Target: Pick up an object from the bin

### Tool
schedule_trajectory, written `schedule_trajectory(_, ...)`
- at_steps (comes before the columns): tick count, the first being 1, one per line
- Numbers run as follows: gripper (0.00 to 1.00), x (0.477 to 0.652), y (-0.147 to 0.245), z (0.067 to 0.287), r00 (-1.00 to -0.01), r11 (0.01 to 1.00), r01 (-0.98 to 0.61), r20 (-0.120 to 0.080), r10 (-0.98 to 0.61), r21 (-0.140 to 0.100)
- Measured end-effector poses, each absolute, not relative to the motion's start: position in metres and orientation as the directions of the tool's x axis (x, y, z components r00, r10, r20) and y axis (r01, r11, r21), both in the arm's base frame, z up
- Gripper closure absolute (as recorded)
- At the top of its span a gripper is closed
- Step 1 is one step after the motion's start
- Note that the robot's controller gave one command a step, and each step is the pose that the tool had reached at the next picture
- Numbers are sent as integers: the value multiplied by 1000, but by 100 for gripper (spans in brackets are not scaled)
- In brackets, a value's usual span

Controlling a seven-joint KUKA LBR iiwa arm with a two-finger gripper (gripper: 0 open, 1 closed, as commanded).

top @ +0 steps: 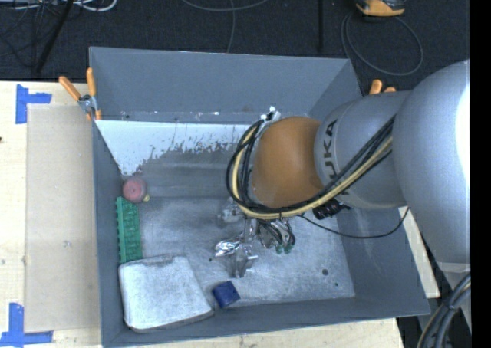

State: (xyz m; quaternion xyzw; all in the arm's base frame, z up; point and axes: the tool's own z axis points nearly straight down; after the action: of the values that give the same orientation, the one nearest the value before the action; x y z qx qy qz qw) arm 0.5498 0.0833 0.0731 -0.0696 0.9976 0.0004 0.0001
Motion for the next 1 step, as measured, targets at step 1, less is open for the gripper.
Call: schedule_trajectory(1,100,551,84,75,-991,991,-137,-4,-137,2)
